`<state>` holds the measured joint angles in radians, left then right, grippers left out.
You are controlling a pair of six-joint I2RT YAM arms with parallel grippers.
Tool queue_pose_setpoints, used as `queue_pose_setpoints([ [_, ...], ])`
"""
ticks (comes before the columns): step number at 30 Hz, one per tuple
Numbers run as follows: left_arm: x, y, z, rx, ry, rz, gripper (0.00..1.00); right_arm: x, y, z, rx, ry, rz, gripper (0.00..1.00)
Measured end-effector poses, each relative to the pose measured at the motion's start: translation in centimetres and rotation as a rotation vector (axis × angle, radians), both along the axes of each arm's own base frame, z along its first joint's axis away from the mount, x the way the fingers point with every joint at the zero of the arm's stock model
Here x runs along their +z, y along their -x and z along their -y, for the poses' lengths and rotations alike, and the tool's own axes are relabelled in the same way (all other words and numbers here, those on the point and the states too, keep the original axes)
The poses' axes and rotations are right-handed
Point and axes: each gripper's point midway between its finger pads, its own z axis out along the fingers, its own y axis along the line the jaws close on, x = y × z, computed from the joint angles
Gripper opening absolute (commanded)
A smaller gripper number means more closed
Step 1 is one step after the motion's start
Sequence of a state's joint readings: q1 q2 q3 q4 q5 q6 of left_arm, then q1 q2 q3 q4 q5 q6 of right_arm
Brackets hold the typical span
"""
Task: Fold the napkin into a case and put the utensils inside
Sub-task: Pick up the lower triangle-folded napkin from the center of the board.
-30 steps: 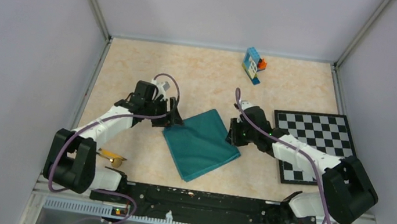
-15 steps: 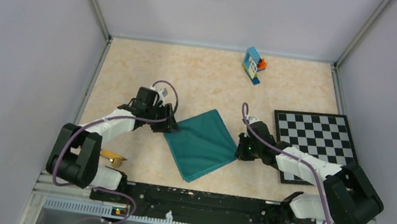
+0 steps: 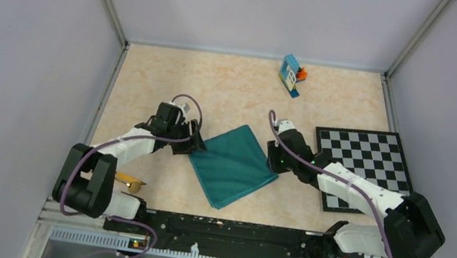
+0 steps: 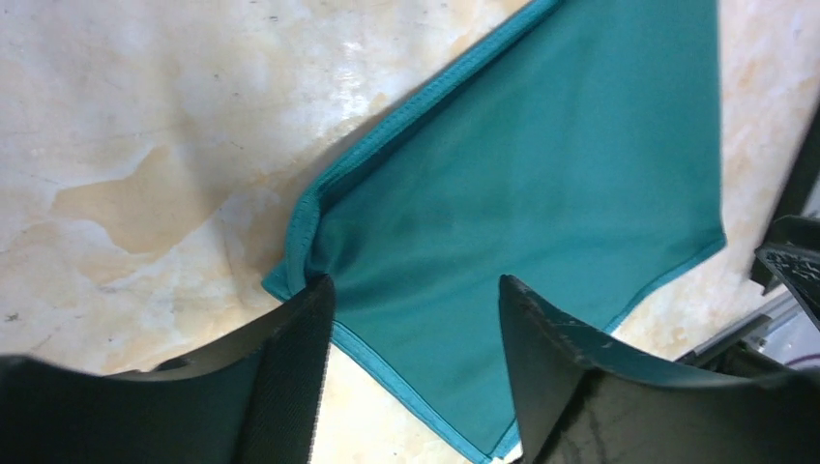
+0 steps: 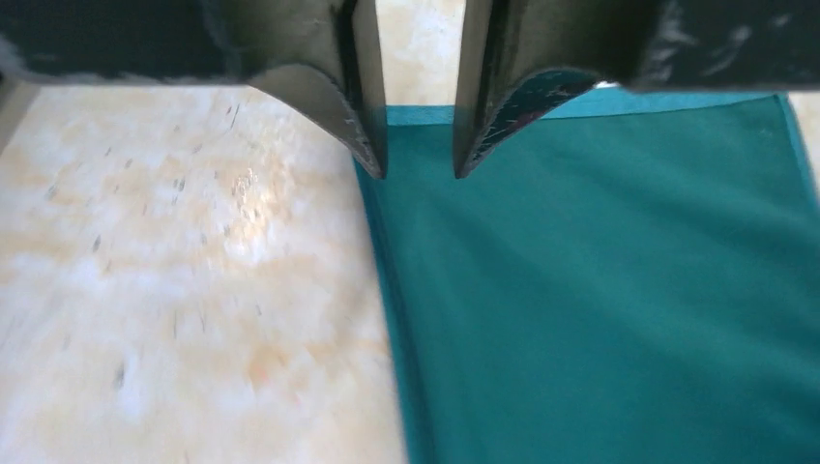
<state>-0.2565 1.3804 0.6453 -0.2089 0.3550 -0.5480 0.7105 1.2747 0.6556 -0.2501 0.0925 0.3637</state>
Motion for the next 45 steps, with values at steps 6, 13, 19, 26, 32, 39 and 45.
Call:
queue_pose_setpoints([
  [6,3.3,-0.3,0.5,-0.02,0.046,0.067,0.86,6.7,0.6,-6.0,0.188,-0.048,0.143,0.69],
  [13,6.7,-2.5,-3.5,0.119,0.064,0.142,0.94,5.8,6.6,-14.5,0.4,-0.072,0.029,0.69],
  [19,7.0,-3.6,-9.0,0.297,0.112,0.118,0.95,1.2,11.6,-18.4,0.519,0.088,-0.134,0.58],
  [26,6.9,-3.4,-10.6,0.351,0.147,0.087,0.95,-1.7,13.1,-19.3,0.538,0.251,-0.234,0.56],
  [32,6.3,-2.9,-10.8,0.358,0.151,0.061,0.95,-3.4,13.5,-18.7,0.528,0.343,-0.289,0.48],
  [39,5.8,-2.5,-10.9,0.359,0.155,0.045,0.95,-3.8,13.3,-18.7,0.51,0.395,-0.302,0.48],
  [45,5.4,-2.3,-11.0,0.359,0.155,0.038,0.96,-4.0,13.2,-18.6,0.494,0.418,-0.278,0.35],
])
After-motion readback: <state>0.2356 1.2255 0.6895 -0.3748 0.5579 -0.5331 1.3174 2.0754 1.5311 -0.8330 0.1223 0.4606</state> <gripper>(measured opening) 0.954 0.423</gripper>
